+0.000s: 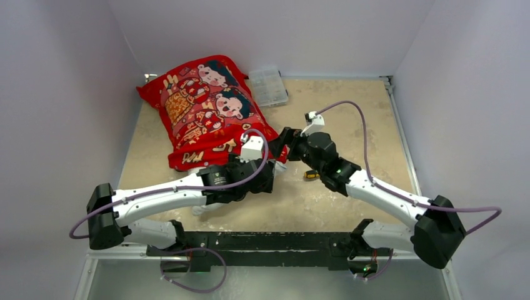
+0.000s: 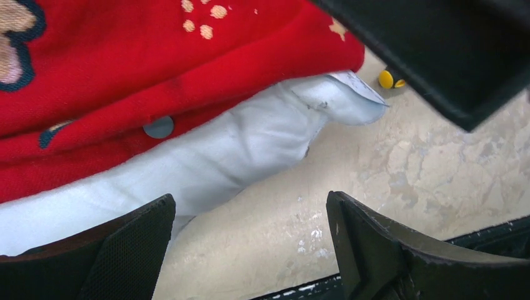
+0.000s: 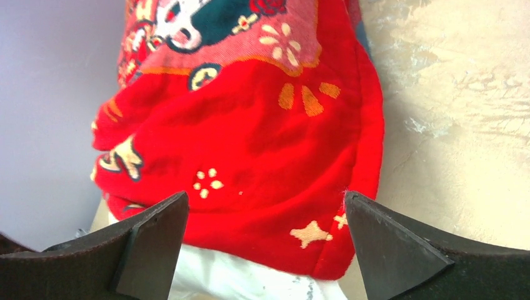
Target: Remove the pillowcase from the pillow
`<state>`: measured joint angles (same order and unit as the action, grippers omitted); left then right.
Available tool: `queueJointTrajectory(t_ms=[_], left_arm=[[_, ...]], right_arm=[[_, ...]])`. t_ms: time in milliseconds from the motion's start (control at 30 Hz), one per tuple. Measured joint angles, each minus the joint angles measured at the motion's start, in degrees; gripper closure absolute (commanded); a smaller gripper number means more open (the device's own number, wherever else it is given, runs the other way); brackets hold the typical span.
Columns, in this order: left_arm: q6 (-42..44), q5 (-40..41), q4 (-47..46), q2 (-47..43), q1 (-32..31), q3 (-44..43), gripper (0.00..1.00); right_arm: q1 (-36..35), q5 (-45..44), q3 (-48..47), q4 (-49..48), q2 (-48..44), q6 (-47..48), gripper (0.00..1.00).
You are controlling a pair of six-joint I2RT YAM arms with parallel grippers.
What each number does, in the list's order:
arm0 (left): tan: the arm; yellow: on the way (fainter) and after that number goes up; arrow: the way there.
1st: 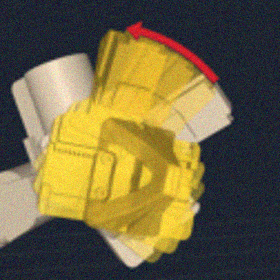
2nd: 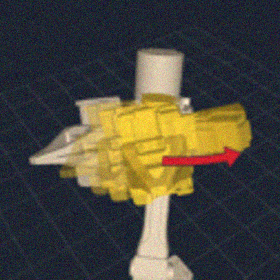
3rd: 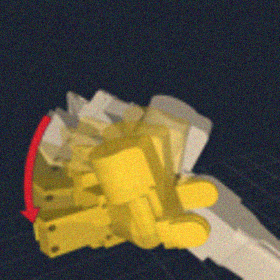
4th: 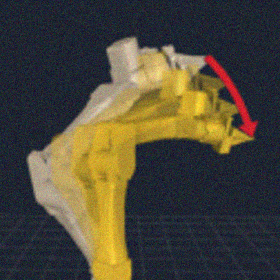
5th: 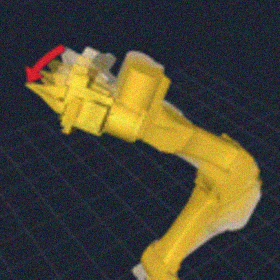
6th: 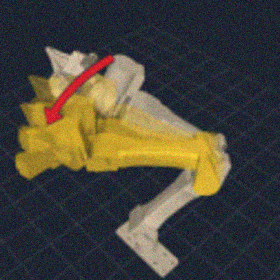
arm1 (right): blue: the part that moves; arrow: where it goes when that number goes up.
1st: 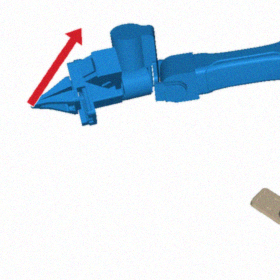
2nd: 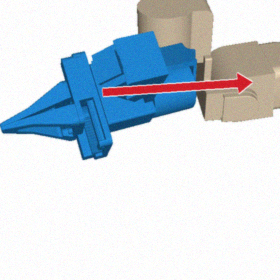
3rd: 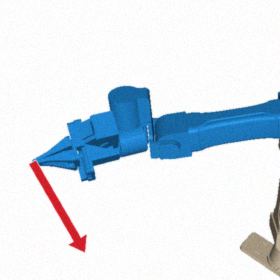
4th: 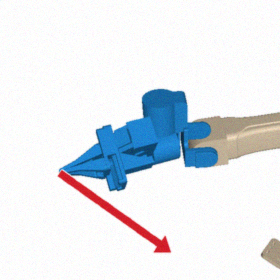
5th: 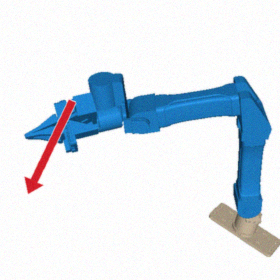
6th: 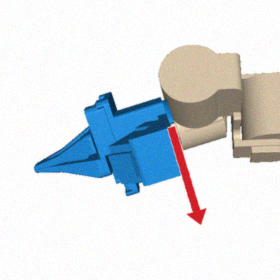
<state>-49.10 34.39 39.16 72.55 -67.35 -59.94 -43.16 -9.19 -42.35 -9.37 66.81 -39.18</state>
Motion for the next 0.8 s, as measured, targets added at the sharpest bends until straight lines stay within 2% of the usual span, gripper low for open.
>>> queueJointTrajectory(t_ms=[300,567,733,800], left_arm=[[-4.00,6.19,0.90,1.51,-0.57,-0.17,0.09],[-7.54,8.13,-4.22,4.46,-0.61,0.07,0.05],[-15.43,10.67,-5.38,8.44,-0.61,3.76,0.05],[-18.75,11.50,-5.97,8.57,-0.72,6.86,0.08]], right_arm=[[0.52,3.39,1.75,-5.20,7.89,1.49,0.16],[0.61,5.68,3.48,-8.48,9.29,1.79,0.16],[0.74,6.34,3.50,-8.81,8.63,1.92,0.17],[0.83,7.08,3.85,-9.66,8.13,1.97,0.17]])
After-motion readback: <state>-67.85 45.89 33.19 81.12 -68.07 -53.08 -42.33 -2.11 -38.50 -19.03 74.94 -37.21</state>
